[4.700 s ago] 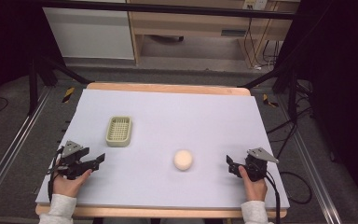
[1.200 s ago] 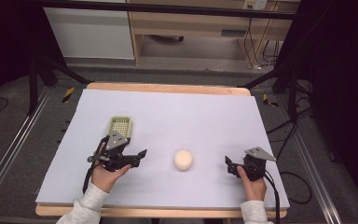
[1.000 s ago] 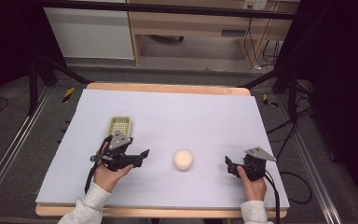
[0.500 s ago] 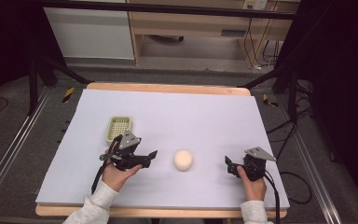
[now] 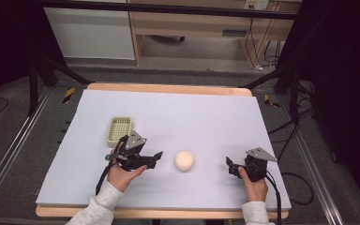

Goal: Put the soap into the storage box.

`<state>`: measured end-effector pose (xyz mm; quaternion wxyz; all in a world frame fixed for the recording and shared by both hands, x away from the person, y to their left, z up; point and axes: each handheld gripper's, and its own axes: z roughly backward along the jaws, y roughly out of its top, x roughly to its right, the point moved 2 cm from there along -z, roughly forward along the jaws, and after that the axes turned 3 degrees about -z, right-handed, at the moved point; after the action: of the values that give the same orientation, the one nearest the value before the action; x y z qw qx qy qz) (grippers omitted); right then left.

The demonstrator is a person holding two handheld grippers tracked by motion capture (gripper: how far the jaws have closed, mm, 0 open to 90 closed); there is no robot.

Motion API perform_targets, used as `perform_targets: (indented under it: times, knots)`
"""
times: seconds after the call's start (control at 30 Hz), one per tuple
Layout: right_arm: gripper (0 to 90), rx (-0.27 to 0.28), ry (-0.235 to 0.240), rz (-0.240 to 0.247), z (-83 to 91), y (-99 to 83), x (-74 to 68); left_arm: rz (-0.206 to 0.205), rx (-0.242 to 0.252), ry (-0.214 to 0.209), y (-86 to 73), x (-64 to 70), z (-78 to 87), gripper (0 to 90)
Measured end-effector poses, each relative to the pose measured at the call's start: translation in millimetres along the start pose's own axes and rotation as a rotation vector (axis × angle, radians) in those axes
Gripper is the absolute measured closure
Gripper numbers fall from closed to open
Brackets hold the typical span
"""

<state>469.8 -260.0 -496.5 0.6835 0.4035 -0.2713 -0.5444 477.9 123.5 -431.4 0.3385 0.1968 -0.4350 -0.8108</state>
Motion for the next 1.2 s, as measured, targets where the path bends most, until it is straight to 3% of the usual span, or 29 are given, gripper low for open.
perform_targets:
  times: [1.2]
  knots:
    - [4.5, 0.006, -0.001, -0.007, 0.7, 0.0, 0.4, -0.022, -0.029, -0.051, 8.5, 27.5, -29.9, 20.5]
